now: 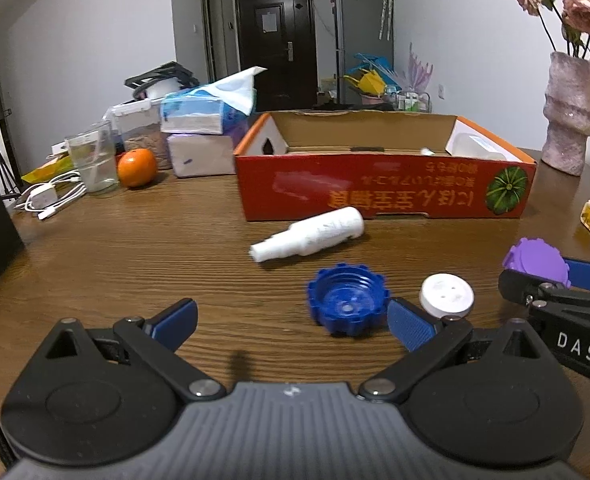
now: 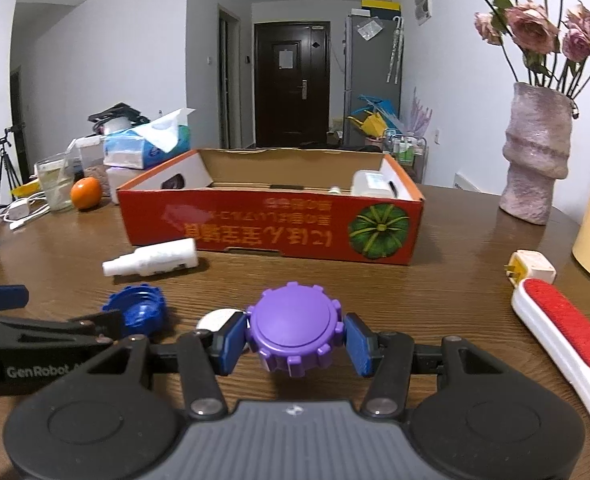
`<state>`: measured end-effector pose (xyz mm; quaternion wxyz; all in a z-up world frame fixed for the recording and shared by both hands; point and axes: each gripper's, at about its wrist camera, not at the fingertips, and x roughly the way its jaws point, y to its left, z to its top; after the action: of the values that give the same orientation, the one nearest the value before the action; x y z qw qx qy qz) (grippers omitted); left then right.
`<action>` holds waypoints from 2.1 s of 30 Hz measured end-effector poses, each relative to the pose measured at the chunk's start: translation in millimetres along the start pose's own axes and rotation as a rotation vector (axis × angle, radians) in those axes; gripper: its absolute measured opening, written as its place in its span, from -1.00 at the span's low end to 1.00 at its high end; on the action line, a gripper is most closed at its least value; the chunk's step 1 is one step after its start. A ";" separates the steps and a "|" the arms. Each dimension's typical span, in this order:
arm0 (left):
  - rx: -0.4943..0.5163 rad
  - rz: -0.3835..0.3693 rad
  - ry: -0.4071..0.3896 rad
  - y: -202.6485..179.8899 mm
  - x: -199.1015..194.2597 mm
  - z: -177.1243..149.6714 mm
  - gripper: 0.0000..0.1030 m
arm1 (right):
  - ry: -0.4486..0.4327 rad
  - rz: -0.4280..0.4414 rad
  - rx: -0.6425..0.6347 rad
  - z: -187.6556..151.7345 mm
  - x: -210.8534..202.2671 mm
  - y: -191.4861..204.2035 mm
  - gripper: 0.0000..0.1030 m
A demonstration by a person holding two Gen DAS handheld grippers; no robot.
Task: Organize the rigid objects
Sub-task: 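Grasp the blue cap with the left tool while the right tool holds the purple cap, then lift and carry the blue and purple caps toward the cardboard box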
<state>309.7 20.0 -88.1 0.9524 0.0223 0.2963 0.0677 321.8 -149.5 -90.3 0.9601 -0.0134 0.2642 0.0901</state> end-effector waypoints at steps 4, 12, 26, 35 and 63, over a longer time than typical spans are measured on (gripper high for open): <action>0.011 0.008 0.011 -13.3 7.6 1.9 1.00 | -0.006 -0.012 0.007 0.8 -0.3 -12.6 0.01; 0.015 0.017 0.029 -26.0 21.9 6.0 1.00 | -0.008 -0.030 0.019 1.2 1.0 -33.2 0.01; -0.010 -0.080 0.087 -24.4 34.1 5.0 0.04 | -0.007 -0.041 0.008 -1.6 2.8 -32.9 0.01; 0.004 -0.079 0.062 -22.7 26.6 5.0 0.04 | -0.015 -0.039 0.006 -2.4 0.9 -32.2 0.01; -0.013 -0.085 -0.048 -13.9 -8.7 21.3 0.04 | -0.059 -0.051 0.005 17.5 -13.5 -21.8 0.01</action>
<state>316.2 5.0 -66.8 0.9614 0.0052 0.2737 0.0285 323.1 -171.9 -68.8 0.9696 -0.0151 0.2356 0.0651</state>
